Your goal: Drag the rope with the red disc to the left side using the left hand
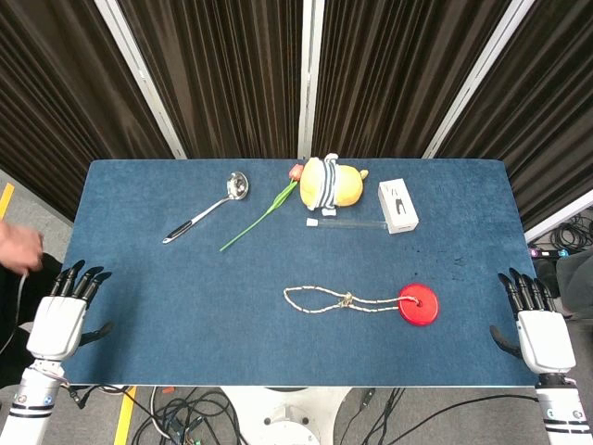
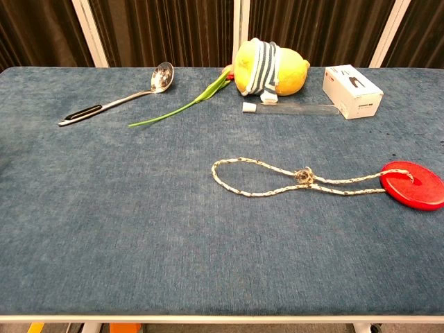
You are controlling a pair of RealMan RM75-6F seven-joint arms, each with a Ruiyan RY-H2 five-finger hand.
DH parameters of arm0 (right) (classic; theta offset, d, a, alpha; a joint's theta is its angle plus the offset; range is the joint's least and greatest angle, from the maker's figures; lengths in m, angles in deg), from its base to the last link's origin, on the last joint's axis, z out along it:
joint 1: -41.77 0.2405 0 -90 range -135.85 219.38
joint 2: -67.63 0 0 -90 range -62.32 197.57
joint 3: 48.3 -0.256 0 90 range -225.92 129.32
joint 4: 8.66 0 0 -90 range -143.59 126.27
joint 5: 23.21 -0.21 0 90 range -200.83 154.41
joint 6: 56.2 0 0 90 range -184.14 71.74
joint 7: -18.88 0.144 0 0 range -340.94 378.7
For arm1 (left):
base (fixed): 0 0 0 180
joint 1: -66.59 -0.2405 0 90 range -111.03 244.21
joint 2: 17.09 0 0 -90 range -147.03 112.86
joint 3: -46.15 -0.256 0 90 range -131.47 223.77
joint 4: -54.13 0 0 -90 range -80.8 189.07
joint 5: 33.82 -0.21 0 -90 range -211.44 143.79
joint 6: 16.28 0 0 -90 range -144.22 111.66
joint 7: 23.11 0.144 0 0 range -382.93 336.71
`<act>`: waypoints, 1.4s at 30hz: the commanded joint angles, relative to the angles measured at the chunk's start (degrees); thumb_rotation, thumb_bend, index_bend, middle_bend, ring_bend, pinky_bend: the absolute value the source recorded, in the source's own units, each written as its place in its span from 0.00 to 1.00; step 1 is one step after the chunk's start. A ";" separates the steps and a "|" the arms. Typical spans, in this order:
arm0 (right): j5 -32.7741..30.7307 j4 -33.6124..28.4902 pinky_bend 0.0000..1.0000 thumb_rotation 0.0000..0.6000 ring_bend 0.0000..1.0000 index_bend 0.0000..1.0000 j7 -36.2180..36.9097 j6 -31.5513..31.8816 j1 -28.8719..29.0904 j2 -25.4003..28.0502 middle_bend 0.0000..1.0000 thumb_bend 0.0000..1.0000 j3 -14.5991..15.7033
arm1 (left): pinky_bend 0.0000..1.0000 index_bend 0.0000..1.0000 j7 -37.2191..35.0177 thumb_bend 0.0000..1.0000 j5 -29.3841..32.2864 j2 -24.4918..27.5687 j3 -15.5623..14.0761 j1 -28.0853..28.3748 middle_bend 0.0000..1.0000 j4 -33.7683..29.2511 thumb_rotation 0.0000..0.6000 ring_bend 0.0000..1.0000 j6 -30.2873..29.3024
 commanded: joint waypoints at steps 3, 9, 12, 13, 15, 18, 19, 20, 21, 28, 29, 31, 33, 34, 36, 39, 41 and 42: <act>0.04 -0.15 0.00 1.00 0.00 0.00 0.03 0.11 0.01 0.15 0.00 0.20 -0.08 | 0.15 0.19 0.04 0.05 0.04 0.17 0.03 0.01 0.16 -0.23 1.00 0.05 0.02; 0.11 -0.22 0.00 1.00 0.00 0.00 0.10 0.37 -0.07 0.20 0.00 0.20 -0.13 | 0.15 0.19 -0.03 0.05 0.16 0.20 0.11 0.27 0.16 -0.22 1.00 0.05 0.48; 0.00 -0.59 0.00 1.00 0.00 0.00 0.08 0.38 -0.01 0.35 0.00 0.20 -0.29 | 0.15 0.19 0.02 0.05 -0.49 0.44 0.19 1.15 0.16 -0.99 1.00 0.05 1.36; 0.03 -0.68 0.00 1.00 0.00 0.00 0.01 0.45 0.00 0.42 0.00 0.20 -0.33 | 0.15 0.19 0.04 0.05 -0.79 0.42 0.23 1.58 0.16 -1.22 1.00 0.05 1.78; 0.07 -0.91 0.00 1.00 0.00 0.00 -0.09 0.66 -0.07 0.64 0.00 0.20 -0.37 | 0.15 0.19 -0.28 0.05 -1.86 0.20 0.37 3.00 0.16 -1.75 1.00 0.05 3.08; 0.15 -0.84 0.00 1.00 0.00 0.00 -0.33 0.94 -0.22 1.08 0.00 0.20 -0.35 | 0.15 0.19 -2.69 0.05 -4.35 -0.99 0.99 6.08 0.16 -0.95 1.00 0.05 5.09; 0.04 -0.82 0.00 1.00 0.00 0.00 -0.34 1.01 -0.26 1.20 0.00 0.20 -0.43 | 0.15 0.19 -3.40 0.05 -4.83 -1.22 1.22 7.25 0.17 -0.84 1.00 0.05 6.23; -0.11 -0.82 0.00 1.00 0.00 0.00 -0.27 1.05 -0.32 1.30 0.00 0.20 -0.49 | 0.15 0.19 -3.98 0.05 -5.29 -1.43 1.45 8.51 0.17 -0.87 1.00 0.05 7.53; -0.28 -0.87 0.00 1.00 0.00 0.00 -0.13 1.13 -0.38 1.42 0.00 0.20 -0.60 | 0.15 0.19 -4.62 0.05 -5.87 -1.72 1.73 10.24 0.17 -1.15 1.00 0.05 9.35; -0.81 -1.00 0.00 1.00 0.00 0.00 0.20 1.37 -0.50 1.66 0.00 0.20 -1.03 | 0.16 0.19 -6.91 0.04 -6.68 -6.24 4.81 21.08 0.17 -1.83 1.00 0.05 20.61; -0.83 -0.97 0.00 1.00 0.00 0.00 0.23 1.35 -0.50 1.68 0.00 0.20 -1.03 | 0.16 0.19 -6.75 0.05 -6.16 -7.24 5.50 22.52 0.17 -1.39 1.00 0.05 22.16; -0.91 -0.90 0.00 1.00 0.00 0.00 0.33 1.28 -0.47 1.74 0.00 0.20 -1.09 | 0.16 0.19 -7.24 0.05 -4.58 -9.89 7.06 25.72 0.17 -0.22 1.00 0.05 25.55; -1.02 -0.67 0.00 1.00 0.00 0.00 0.60 1.30 -0.60 1.78 0.00 0.20 -1.04 | 0.16 0.19 -8.20 0.05 -3.29 -12.47 8.04 28.83 0.17 1.38 1.00 0.05 28.95; -1.07 -0.55 0.00 1.00 0.00 0.00 0.75 1.33 -0.66 1.81 0.00 0.20 -1.04 | 0.16 0.19 -8.27 0.04 -3.06 -13.50 8.25 30.13 0.17 2.22 1.00 0.05 30.29; -1.29 -0.25 0.00 1.00 0.00 0.00 1.16 1.31 -0.75 1.88 0.00 0.20 -1.11 | 0.16 0.19 -8.14 0.05 -2.56 -16.05 8.61 33.05 0.17 4.47 1.00 0.05 33.25; -1.55 0.22 0.00 1.00 0.00 0.00 1.78 1.28 -0.92 1.92 0.00 0.20 -1.12 | 0.16 0.19 -8.70 0.05 -1.14 -19.67 9.29 36.83 0.17 7.99 1.00 0.05 37.12; -1.57 0.53 0.00 1.00 0.00 0.00 2.11 1.33 -1.03 1.90 0.00 0.20 -1.07 | 0.16 0.19 -9.38 0.05 0.08 -21.74 9.94 38.95 0.17 10.34 1.00 0.05 39.28; -1.58 0.64 0.00 1.00 0.00 0.00 2.26 1.34 -1.03 1.90 0.00 0.20 -1.10 | 0.16 0.19 -9.81 0.05 0.94 -22.94 10.39 40.31 0.17 11.92 1.00 0.05 40.69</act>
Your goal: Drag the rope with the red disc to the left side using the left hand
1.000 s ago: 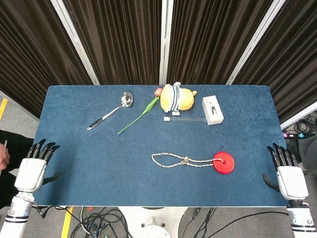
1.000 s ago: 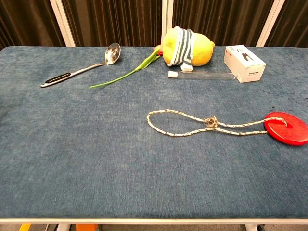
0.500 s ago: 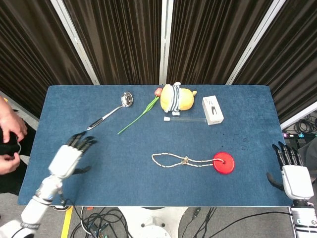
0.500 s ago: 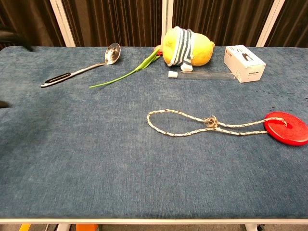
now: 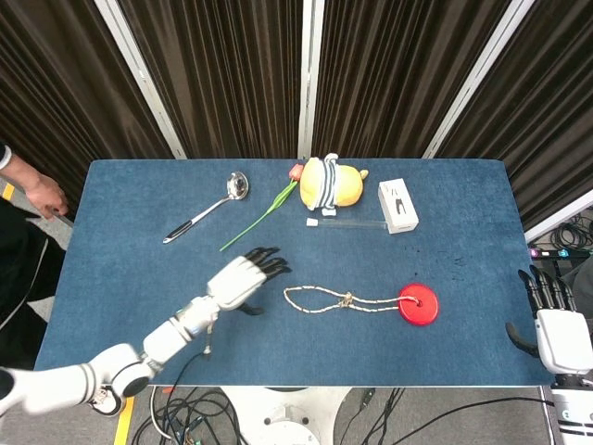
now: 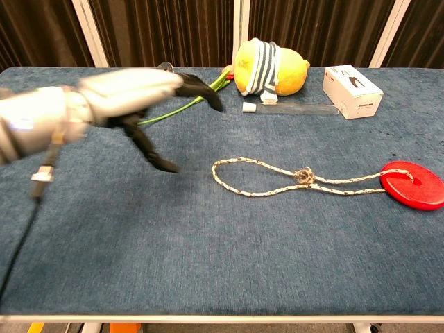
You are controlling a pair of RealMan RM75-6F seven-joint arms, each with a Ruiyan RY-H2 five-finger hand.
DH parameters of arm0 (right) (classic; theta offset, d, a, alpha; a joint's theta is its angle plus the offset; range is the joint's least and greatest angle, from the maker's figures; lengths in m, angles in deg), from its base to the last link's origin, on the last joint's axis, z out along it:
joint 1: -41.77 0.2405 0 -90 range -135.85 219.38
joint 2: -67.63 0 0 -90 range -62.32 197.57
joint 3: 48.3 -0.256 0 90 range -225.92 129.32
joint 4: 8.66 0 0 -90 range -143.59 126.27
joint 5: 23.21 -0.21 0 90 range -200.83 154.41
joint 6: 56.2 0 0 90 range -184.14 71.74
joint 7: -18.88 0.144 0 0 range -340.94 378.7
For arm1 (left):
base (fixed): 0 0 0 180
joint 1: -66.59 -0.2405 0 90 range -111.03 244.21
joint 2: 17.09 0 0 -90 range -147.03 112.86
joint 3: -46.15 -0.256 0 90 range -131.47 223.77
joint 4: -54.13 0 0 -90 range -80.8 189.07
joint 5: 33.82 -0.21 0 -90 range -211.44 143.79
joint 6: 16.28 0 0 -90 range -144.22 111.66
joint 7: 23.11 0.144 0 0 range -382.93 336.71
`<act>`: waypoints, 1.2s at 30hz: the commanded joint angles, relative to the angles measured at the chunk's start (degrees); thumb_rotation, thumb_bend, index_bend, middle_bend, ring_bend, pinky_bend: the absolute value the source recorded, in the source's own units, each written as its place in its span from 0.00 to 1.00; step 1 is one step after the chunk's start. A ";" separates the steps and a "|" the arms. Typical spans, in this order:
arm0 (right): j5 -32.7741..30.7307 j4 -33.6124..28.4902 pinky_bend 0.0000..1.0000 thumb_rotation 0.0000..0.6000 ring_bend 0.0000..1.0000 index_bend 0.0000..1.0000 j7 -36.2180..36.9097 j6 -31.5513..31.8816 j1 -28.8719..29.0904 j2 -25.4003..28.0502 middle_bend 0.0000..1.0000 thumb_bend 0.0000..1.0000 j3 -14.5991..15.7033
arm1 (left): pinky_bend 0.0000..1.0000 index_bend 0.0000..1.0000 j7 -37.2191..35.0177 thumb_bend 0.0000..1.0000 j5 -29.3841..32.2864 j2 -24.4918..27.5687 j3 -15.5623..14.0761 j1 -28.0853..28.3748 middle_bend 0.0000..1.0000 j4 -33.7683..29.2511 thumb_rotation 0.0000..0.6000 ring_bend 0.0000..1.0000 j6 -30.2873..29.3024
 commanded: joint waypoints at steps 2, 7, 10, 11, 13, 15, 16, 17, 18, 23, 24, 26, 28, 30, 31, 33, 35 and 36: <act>-0.14 0.31 0.00 1.00 0.00 0.00 0.45 0.00 -0.09 0.02 0.00 0.20 -0.07 | 0.16 0.19 -1.75 0.05 3.51 -5.17 2.04 5.73 0.17 6.24 1.00 0.05 5.75; -0.31 0.89 0.00 1.00 0.00 0.00 1.36 0.09 -0.20 0.02 0.00 0.20 -0.23 | 0.16 0.19 -3.42 0.06 6.22 -8.31 3.03 10.12 0.17 10.87 1.00 0.05 10.09; -0.49 1.33 0.00 1.00 0.00 0.00 1.96 0.02 -0.26 0.03 0.00 0.20 -0.30 | 0.16 0.19 -3.91 0.06 7.68 -8.83 2.83 12.00 0.19 12.08 1.00 0.05 12.91; -0.56 1.56 0.00 1.00 0.00 0.00 2.20 0.02 -0.28 0.00 0.00 0.20 -0.35 | 0.16 0.19 -4.04 0.06 8.15 -8.90 2.76 12.56 0.20 12.24 1.00 0.05 13.64; -0.71 1.93 0.00 1.00 0.00 0.00 2.59 -0.04 -0.32 -0.07 0.00 0.20 -0.40 | 0.16 0.19 -4.17 0.07 8.83 -9.01 2.77 13.26 0.22 12.35 1.00 0.05 14.33; -0.83 2.39 0.00 1.00 0.00 0.00 3.03 -0.20 -0.32 -0.22 0.00 0.20 -0.42 | 0.16 0.19 -4.44 0.08 9.80 -9.03 2.83 14.03 0.24 12.24 1.00 0.05 15.30; -0.86 2.58 0.00 1.00 0.00 0.00 3.21 -0.27 -0.32 -0.30 0.00 0.20 -0.41 | 0.16 0.19 -4.49 0.09 10.21 -8.99 2.83 14.34 0.25 12.15 1.00 0.05 15.73; -0.88 2.78 0.00 1.00 0.00 0.00 3.42 -0.34 -0.34 -0.39 0.00 0.20 -0.39 | 0.16 0.19 -4.46 0.09 10.57 -8.96 2.79 14.62 0.26 12.07 1.00 0.05 16.08; -0.90 3.02 0.00 1.00 0.00 0.00 3.66 -0.40 -0.34 -0.50 0.00 0.20 -0.39 | 0.16 0.19 -4.35 0.11 11.04 -8.94 2.70 14.96 0.28 12.01 1.00 0.05 16.54; -1.12 3.81 0.00 1.00 0.00 0.00 4.47 -0.53 -0.41 -0.60 0.00 0.20 -0.48 | 0.16 0.19 -3.67 0.15 13.56 -8.81 2.28 16.15 0.34 11.97 1.00 0.05 18.65; -1.19 3.95 0.00 1.00 0.00 0.00 4.59 -0.50 -0.46 -0.61 0.00 0.20 -0.51 | 0.16 0.19 -3.54 0.16 13.91 -8.74 2.22 16.26 0.36 11.86 1.00 0.05 18.77; -1.33 4.20 0.00 1.00 0.00 0.00 4.85 -0.53 -0.52 -0.64 0.00 0.20 -0.56 | 0.16 0.19 -3.02 0.18 14.58 -8.57 2.00 16.43 0.39 11.64 1.00 0.07 18.80; -1.39 4.41 0.00 1.00 0.00 0.00 5.00 -0.61 -0.53 -0.71 0.00 0.20 -0.58 | 0.17 0.19 -2.62 0.20 15.19 -8.37 1.75 16.49 0.41 11.31 1.00 0.09 18.87; -1.46 4.61 0.00 1.00 0.00 0.00 5.07 -0.78 -0.49 -0.86 0.00 0.20 -0.58 | 0.18 0.20 -2.30 0.21 15.76 -8.11 1.58 16.58 0.43 10.88 1.00 0.10 18.78; -1.48 4.66 0.00 1.00 0.00 0.00 5.09 -0.86 -0.48 -0.92 0.00 0.20 -0.57 | 0.18 0.20 -2.16 0.21 15.93 -8.02 1.56 16.54 0.45 10.67 1.00 0.11 18.49; -1.48 4.77 0.00 1.00 0.00 0.00 5.08 -0.98 -0.43 -1.05 0.00 0.21 -0.57 | 0.19 0.21 -1.91 0.22 16.35 -7.85 1.55 16.56 0.49 10.34 1.00 0.14 18.01; -1.48 4.81 0.00 1.00 0.00 0.00 5.05 -1.06 -0.41 -1.09 0.00 0.21 -0.56 | 0.20 0.21 -1.60 0.23 16.88 -7.61 1.29 16.73 0.54 10.04 1.00 0.16 18.27; -1.51 4.84 0.00 1.00 0.00 0.00 5.05 -1.08 -0.41 -1.10 0.00 0.21 -0.57 | 0.21 0.21 -1.34 0.24 17.11 -7.50 1.05 16.85 0.55 9.96 1.00 0.17 18.58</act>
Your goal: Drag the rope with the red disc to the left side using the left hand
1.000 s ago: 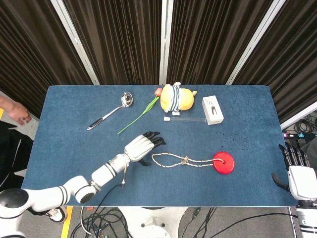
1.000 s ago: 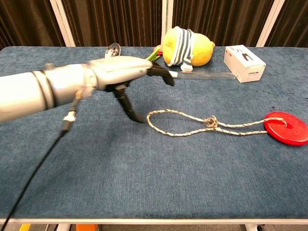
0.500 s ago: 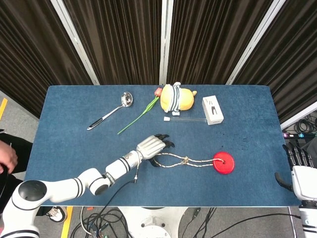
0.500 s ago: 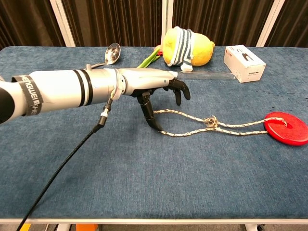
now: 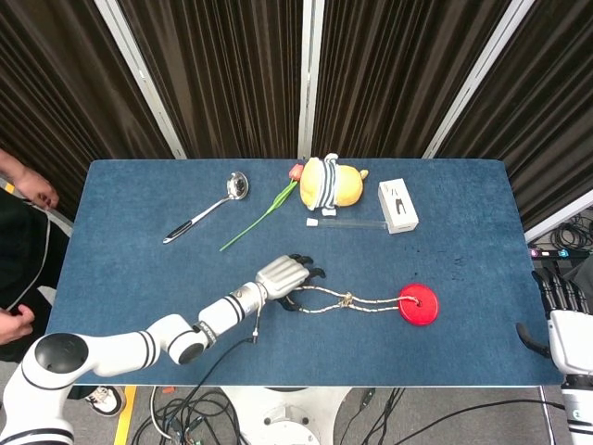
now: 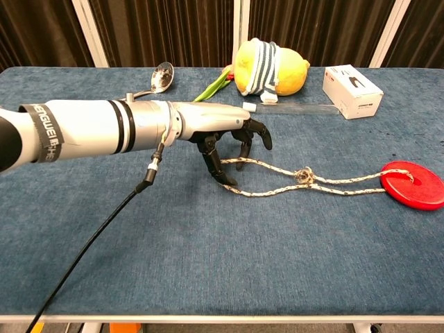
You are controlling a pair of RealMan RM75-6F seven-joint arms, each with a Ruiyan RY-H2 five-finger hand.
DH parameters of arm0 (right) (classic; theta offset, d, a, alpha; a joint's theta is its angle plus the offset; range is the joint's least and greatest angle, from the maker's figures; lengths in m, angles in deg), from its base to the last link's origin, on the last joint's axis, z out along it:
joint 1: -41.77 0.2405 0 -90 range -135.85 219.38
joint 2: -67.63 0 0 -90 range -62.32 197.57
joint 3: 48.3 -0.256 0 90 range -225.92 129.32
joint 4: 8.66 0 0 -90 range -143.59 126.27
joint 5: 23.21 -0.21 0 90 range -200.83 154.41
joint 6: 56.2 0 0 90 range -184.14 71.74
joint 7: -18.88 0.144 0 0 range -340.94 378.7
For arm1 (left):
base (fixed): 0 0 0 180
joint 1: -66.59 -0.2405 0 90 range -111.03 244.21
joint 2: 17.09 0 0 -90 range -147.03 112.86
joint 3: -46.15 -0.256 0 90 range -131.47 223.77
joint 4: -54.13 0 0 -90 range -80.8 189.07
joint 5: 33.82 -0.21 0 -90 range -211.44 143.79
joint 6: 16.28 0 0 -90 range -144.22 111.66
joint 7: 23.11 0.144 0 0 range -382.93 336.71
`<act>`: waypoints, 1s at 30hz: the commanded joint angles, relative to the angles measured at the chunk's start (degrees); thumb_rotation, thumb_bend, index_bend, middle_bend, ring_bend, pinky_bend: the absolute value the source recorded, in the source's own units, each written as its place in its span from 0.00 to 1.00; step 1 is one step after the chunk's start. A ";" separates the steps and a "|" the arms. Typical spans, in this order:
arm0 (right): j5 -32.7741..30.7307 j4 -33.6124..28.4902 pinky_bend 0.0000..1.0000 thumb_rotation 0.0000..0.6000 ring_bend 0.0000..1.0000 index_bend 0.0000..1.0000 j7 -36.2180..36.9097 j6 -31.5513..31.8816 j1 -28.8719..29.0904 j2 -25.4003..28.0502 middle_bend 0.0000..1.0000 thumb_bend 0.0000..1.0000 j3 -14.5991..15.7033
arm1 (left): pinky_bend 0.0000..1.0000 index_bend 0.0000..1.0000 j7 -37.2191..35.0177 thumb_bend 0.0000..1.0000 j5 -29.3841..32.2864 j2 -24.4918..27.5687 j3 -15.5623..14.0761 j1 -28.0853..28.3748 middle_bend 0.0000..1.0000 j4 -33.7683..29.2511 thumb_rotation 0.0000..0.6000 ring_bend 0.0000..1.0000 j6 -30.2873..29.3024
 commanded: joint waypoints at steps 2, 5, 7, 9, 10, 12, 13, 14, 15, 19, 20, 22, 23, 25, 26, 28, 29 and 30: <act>-0.15 0.04 0.00 1.00 0.00 0.00 0.03 -0.08 -0.03 0.02 0.00 0.21 -0.04 | 0.21 0.21 1.16 0.24 1.00 0.59 -1.06 0.53 0.58 -0.47 1.00 0.19 1.48; -0.32 0.05 0.00 1.00 0.00 0.00 0.07 -0.13 -0.11 0.05 0.00 0.21 -0.08 | 0.22 0.21 1.71 0.24 1.97 1.11 -1.58 0.65 0.63 -1.32 1.00 0.23 2.04; -0.36 0.01 0.00 1.00 0.00 0.00 -0.04 -0.26 -0.10 0.05 0.00 0.21 -0.04 | 0.23 0.22 2.35 0.24 2.26 1.61 -1.88 0.63 0.67 -1.94 1.00 0.26 1.77; -0.31 -0.08 0.00 1.00 0.00 0.00 -0.20 -0.34 -0.05 0.01 0.00 0.21 -0.04 | 0.26 0.25 3.32 0.25 2.55 2.26 -2.19 0.51 0.71 -2.65 1.00 0.31 1.19; -0.29 -0.14 0.00 1.00 0.00 0.00 -0.27 -0.35 -0.03 0.00 0.00 0.21 -0.05 | 0.29 0.28 3.68 0.26 2.80 2.58 -2.26 0.36 0.75 -3.03 1.00 0.35 0.84; -0.21 -0.32 0.00 1.00 0.00 0.00 -0.46 -0.34 0.04 0.00 0.00 0.21 -0.07 | 0.36 0.37 4.51 0.28 3.37 3.47 -2.58 -0.20 0.82 -4.18 1.00 0.44 -0.15; -0.19 -0.39 0.00 1.00 0.00 0.00 -0.56 -0.36 0.06 0.00 0.00 0.21 -0.08 | 0.41 0.42 4.94 0.29 3.47 3.89 -2.80 -0.54 0.85 -4.75 1.00 0.50 -0.77; -0.17 -0.46 0.00 1.00 0.00 0.00 -0.65 -0.38 0.08 0.01 0.00 0.21 -0.08 | 0.45 0.47 5.36 0.30 3.53 4.35 -3.12 -0.91 0.87 -5.36 1.00 0.54 -1.32; -0.16 -0.54 0.00 1.00 0.00 0.00 -0.76 -0.41 0.09 0.02 0.00 0.21 -0.06 | 0.50 0.52 5.85 0.32 3.72 5.13 -3.63 -1.31 0.89 -6.34 1.00 0.58 -1.59; -0.07 -0.89 0.00 1.00 0.00 0.00 -1.08 -0.45 0.13 0.08 0.00 0.21 -0.02 | 0.63 0.71 7.42 0.35 4.57 8.16 -5.17 -2.68 0.96 -10.07 1.00 0.69 -2.55; -0.04 -1.02 0.00 1.00 0.00 0.00 -1.19 -0.43 0.14 0.11 0.00 0.21 -0.02 | 0.64 0.73 7.70 0.36 4.64 8.79 -5.46 -3.18 0.97 -10.98 1.00 0.70 -3.25; 0.02 -1.34 0.00 1.00 0.00 0.00 -1.50 -0.43 0.20 0.17 0.00 0.21 -0.04 | 0.65 0.75 7.92 0.37 4.51 10.40 -6.01 -4.57 0.98 -13.40 1.00 0.71 -5.29; 0.04 -1.48 0.00 1.00 0.00 0.00 -1.67 -0.45 0.23 0.19 0.00 0.21 -0.04 | 0.65 0.75 7.88 0.37 4.32 11.11 -6.17 -5.22 0.98 -14.43 1.00 0.71 -6.32; 0.07 -1.77 0.00 1.00 0.00 0.00 -2.05 -0.56 0.32 0.19 0.00 0.21 -0.03 | 0.66 0.76 7.64 0.37 3.55 12.73 -6.54 -6.88 0.98 -16.67 1.00 0.71 -9.06; 0.07 -1.87 0.00 1.00 0.00 0.00 -2.22 -0.61 0.36 0.17 0.00 0.21 -0.02 | 0.66 0.76 7.53 0.37 3.04 13.40 -6.71 -7.61 0.98 -17.50 1.00 0.71 -10.35; 0.02 -2.09 0.00 1.00 0.00 0.00 -2.58 -0.79 0.48 0.12 0.00 0.21 -0.04 | 0.66 0.77 7.17 0.37 1.53 14.98 -7.20 -9.37 0.98 -19.11 1.00 0.71 -13.42; 0.02 -2.24 0.00 1.00 0.00 0.00 -2.72 -0.86 0.53 0.12 0.00 0.21 -0.05 | 0.66 0.77 6.98 0.37 0.67 15.91 -7.49 -10.38 0.98 -19.72 1.00 0.72 -15.15; 0.04 -2.33 0.00 1.00 0.00 0.00 -2.83 -0.87 0.56 0.11 0.00 0.21 -0.04 | 0.66 0.77 6.81 0.36 0.14 16.64 -7.70 -11.14 0.98 -19.99 1.00 0.72 -16.36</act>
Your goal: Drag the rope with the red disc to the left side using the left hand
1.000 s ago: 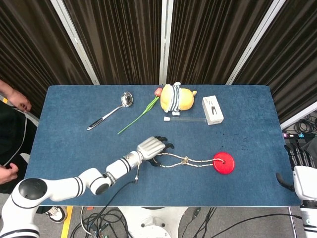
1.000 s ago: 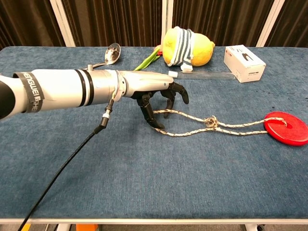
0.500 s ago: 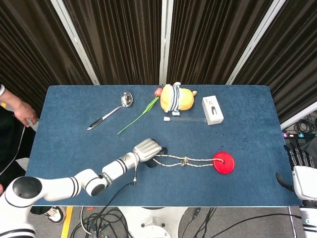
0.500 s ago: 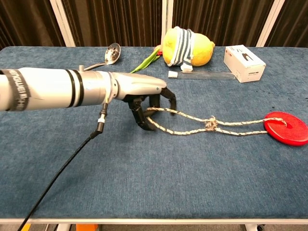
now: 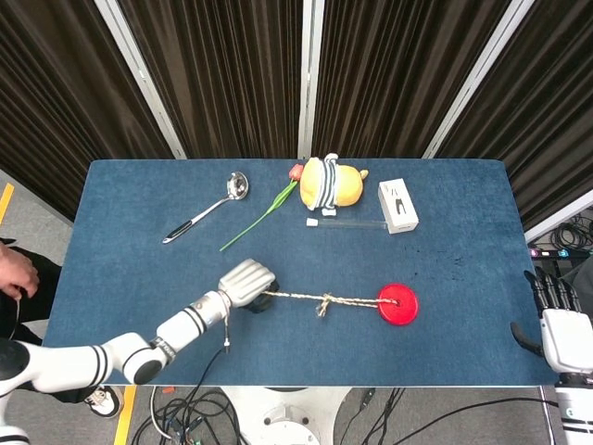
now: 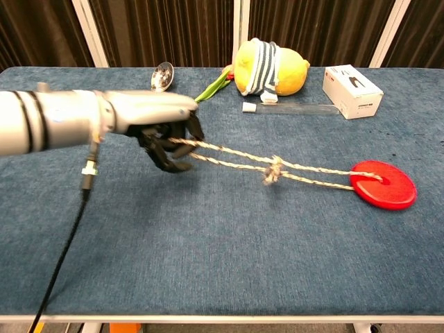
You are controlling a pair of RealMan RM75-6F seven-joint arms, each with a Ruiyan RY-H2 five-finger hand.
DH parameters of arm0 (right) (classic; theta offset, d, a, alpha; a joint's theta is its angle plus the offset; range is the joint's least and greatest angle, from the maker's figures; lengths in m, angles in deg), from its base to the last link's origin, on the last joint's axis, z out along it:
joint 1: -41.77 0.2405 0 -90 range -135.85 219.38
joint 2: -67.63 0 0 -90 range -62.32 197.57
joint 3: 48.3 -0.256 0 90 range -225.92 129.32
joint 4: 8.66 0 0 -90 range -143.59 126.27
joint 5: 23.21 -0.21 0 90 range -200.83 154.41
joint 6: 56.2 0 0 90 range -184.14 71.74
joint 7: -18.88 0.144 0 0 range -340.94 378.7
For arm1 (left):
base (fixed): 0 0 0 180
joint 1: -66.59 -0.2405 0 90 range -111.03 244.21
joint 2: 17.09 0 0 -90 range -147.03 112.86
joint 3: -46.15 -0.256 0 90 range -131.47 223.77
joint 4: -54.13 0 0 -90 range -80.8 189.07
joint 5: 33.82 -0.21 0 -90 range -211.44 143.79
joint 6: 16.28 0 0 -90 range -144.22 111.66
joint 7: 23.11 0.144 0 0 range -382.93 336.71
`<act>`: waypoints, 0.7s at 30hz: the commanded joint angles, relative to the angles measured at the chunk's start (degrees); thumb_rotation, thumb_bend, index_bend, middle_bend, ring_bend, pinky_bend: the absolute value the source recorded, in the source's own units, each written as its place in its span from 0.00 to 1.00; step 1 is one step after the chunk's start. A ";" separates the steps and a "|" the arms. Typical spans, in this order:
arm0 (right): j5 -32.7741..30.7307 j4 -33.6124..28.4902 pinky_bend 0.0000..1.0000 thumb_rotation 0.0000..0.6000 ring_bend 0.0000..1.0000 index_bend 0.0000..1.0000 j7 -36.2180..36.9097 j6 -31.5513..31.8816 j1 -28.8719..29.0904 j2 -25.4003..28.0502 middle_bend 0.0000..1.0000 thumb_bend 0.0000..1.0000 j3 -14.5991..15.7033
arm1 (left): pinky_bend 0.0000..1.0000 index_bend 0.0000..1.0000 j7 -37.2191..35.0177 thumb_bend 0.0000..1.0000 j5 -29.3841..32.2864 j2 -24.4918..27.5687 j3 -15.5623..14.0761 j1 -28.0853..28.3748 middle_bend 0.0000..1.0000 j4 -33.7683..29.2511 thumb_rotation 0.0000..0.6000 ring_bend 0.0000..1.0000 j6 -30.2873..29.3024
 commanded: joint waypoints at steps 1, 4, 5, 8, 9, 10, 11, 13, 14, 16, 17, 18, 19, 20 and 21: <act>0.06 -0.23 0.00 1.00 0.00 0.00 -0.28 -0.03 0.08 -0.01 0.00 0.21 0.01 | 0.66 0.77 -0.67 0.36 -2.74 3.74 -1.27 -3.86 0.98 -2.44 1.00 0.72 -5.59; 0.25 -0.60 0.00 1.00 0.00 0.00 -0.54 0.14 0.08 0.11 0.00 0.21 0.04 | 0.67 0.78 -0.68 0.36 -1.40 7.01 -1.90 -6.32 0.98 -1.90 1.00 0.72 -7.53; 0.30 -0.70 0.00 1.00 0.00 0.00 -0.56 0.24 0.05 0.16 0.00 0.21 0.04 | 0.67 0.78 -0.87 0.36 -0.37 8.28 -2.10 -7.14 0.98 -1.85 1.00 0.72 -7.70; 0.41 -0.71 0.00 1.00 0.00 0.00 -0.33 0.65 -0.04 0.29 0.00 0.22 -0.08 | 0.67 0.78 -1.89 0.35 3.16 13.00 -3.14 -10.45 0.98 -1.83 1.00 0.72 -8.55; 0.49 -0.51 0.00 1.00 0.00 0.00 0.06 0.74 -0.03 0.29 0.00 0.22 -0.11 | 0.67 0.78 -2.20 0.35 4.67 14.92 -3.56 -11.90 0.98 -1.71 1.00 0.72 -9.06; 0.46 -0.35 0.00 1.00 0.00 0.00 0.28 0.66 -0.02 0.30 0.00 0.22 -0.11 | 0.67 0.78 -2.45 0.35 5.82 16.26 -3.75 -13.01 0.98 -1.53 1.00 0.72 -9.61; 0.37 -0.20 0.00 1.00 0.00 0.00 0.39 0.54 0.03 0.28 0.00 0.22 -0.14 | 0.67 0.78 -2.72 0.35 7.02 17.47 -3.82 -14.14 0.98 -1.26 1.00 0.72 -10.34; 0.29 0.04 0.00 1.00 0.00 0.00 0.47 0.22 0.16 0.15 0.00 0.22 -0.12 | 0.67 0.78 -3.45 0.35 9.58 19.68 -3.60 -16.80 0.97 -0.25 1.00 0.72 -12.64; 0.34 0.08 0.00 1.00 0.00 0.00 0.46 0.12 0.22 0.09 0.00 0.22 -0.08 | 0.67 0.78 -3.82 0.35 10.51 20.41 -3.45 -17.85 0.97 0.28 1.00 0.72 -13.53; 0.61 0.08 0.00 1.00 0.00 0.00 0.29 0.05 0.36 -0.04 0.00 0.22 0.02 | 0.67 0.78 -5.05 0.35 12.08 21.65 -3.09 -20.09 0.97 1.54 1.00 0.72 -15.28; 0.73 0.05 0.00 1.00 0.00 0.00 0.20 0.07 0.41 -0.11 0.00 0.22 0.05 | 0.67 0.78 -5.56 0.35 12.44 21.96 -2.95 -20.93 0.97 2.11 1.00 0.72 -15.95; 0.84 -0.03 0.00 1.00 0.00 0.00 0.08 0.10 0.46 -0.19 0.00 0.22 0.07 | 0.67 0.78 -5.89 0.35 12.72 22.25 -2.84 -21.83 0.97 2.86 1.00 0.72 -16.64; 0.89 -0.11 0.00 1.00 0.00 0.00 -0.01 0.11 0.50 -0.23 0.00 0.21 0.07 | 0.67 0.78 -5.92 0.35 12.80 22.36 -2.78 -22.38 0.97 3.40 1.00 0.72 -17.08; 0.90 -0.21 0.00 1.00 0.00 0.00 -0.13 0.06 0.55 -0.26 0.00 0.21 0.07 | 0.67 0.78 -5.95 0.35 12.89 22.38 -2.67 -22.86 0.97 3.91 1.00 0.72 -17.47; 0.91 -0.31 0.00 1.00 0.00 0.00 -0.31 0.00 0.58 -0.28 0.00 0.21 0.11 | 0.67 0.78 -5.70 0.35 13.09 22.27 -2.40 -23.40 0.97 4.76 1.00 0.72 -18.13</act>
